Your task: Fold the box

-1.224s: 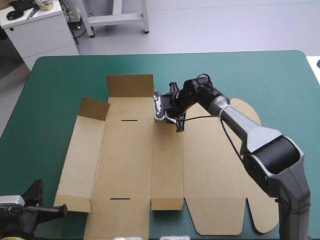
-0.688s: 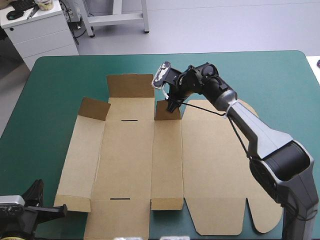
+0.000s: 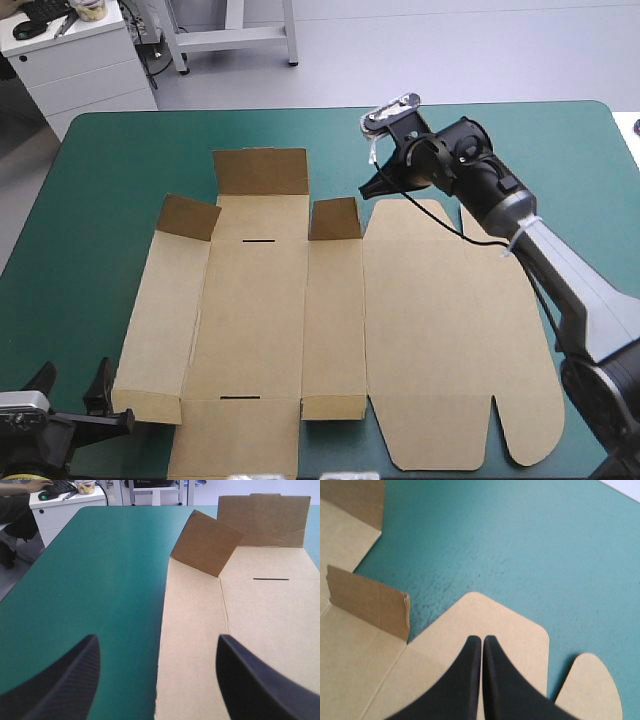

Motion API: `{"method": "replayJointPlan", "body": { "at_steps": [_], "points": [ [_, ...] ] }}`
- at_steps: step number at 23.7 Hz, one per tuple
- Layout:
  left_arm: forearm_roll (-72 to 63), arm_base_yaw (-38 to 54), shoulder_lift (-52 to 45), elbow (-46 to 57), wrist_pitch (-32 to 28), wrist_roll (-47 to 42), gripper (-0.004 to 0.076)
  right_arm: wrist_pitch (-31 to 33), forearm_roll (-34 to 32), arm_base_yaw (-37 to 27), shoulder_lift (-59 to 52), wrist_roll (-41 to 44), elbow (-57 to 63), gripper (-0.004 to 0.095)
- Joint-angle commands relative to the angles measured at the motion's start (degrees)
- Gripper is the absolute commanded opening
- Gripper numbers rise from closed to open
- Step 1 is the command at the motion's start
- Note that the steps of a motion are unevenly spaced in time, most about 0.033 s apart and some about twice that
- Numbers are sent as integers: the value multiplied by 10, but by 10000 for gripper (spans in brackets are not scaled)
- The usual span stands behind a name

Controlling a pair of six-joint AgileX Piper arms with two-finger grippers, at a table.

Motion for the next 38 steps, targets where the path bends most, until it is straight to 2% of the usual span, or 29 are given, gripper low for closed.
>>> {"method": "replayJointPlan", "body": {
  "at_steps": [1, 4, 9, 10, 13, 17, 19, 21, 24, 27, 32, 38],
  "points": [
    [0, -3, 6, -27, -23, -6, 524, -56, -11, -3, -84, 3, 62, -5],
    [-10, -3, 41, -51, -5, -6, 524, -93, -8, -3, -137, 17, 132, -5],
    [-20, -3, 114, -130, -16, -1, 524, -137, 6, -3, -227, 33, 245, -5],
    [-20, -3, 132, -152, -11, 9, 524, -140, 6, -3, -245, 37, 268, -5],
    [-99, -3, 220, -264, 42, 141, 509, -152, 6, -3, -329, 47, 373, -5],
    [-162, -3, 278, -303, 45, 153, 496, -154, 6, -3, -404, 52, 457, -5],
    [-168, -3, 303, -303, 69, 159, 493, -154, 6, -3, -444, 52, 492, -5],
    [-152, -3, 351, -303, 120, 159, 493, -147, 10, -3, -481, 52, 513, -5],
    [-104, -3, 432, -303, 161, 159, 493, -128, 16, -3, -513, 52, 517, -5],
    [-59, -3, 524, -302, 206, 116, 493, -102, 16, -3, -532, 52, 517, -5],
    [-41, -3, 613, -302, 196, 82, 493, -66, 16, -3, -535, 52, 517, -5],
    [-58, 52, 631, -291, 197, 74, 493, -75, 20, -3, -535, 54, 525, -5]
  ]
}}
